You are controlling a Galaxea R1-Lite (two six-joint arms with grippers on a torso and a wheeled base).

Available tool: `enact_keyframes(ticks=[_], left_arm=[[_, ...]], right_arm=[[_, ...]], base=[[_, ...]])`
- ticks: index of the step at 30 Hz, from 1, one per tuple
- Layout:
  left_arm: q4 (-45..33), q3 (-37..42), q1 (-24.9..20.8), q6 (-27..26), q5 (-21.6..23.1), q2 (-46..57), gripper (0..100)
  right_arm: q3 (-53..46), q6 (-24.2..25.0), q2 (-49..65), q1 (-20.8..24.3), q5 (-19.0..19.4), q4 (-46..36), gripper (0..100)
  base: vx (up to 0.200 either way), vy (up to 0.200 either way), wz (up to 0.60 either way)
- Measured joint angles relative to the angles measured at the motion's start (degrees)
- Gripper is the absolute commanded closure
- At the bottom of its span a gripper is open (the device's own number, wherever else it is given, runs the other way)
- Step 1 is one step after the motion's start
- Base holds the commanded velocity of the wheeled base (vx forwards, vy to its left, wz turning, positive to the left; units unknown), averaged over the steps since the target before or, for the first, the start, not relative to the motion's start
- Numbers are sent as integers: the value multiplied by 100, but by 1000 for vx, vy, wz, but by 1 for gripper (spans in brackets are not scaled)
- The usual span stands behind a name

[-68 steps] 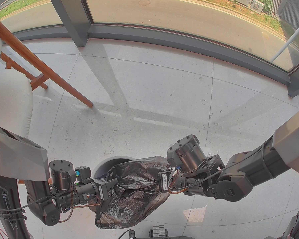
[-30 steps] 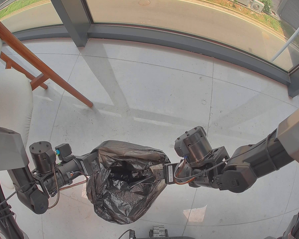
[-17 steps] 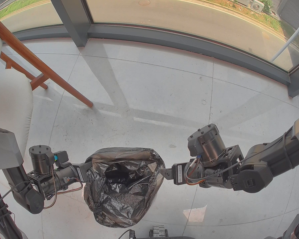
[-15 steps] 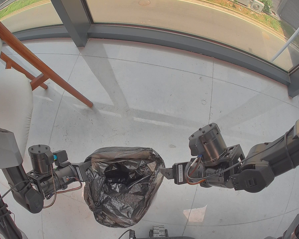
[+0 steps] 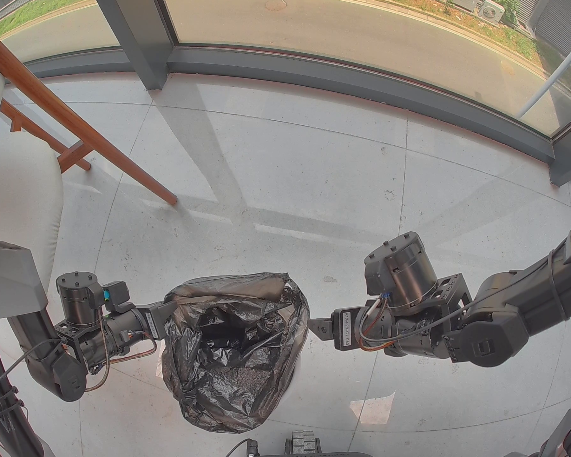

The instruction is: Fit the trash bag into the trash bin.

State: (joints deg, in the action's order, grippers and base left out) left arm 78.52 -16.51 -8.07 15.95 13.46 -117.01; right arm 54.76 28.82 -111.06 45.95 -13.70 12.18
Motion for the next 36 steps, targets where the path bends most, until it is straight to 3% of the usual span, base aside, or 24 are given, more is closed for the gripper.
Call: enact_keyframes(ticks=[4,11,23,28,36], left_arm=[[-5,160,127,-357,-18,9,0],[-33,417,177,-434,-24,210,0],[-312,402,-190,335,171,885,0],[-325,339,-284,424,202,1150,0],[-325,273,-284,430,195,1408,0]], right_arm=[[-38,9,0,0,2,-4,0],[-115,16,-88,39,0,0,0],[466,284,-695,460,10,11,0],[585,719,-940,783,11,-28,0],[627,818,-1356,992,2,-74,0]], base=[[0,0,0],[0,0,0],[0,0,0],[0,0,0],[0,0,0]])
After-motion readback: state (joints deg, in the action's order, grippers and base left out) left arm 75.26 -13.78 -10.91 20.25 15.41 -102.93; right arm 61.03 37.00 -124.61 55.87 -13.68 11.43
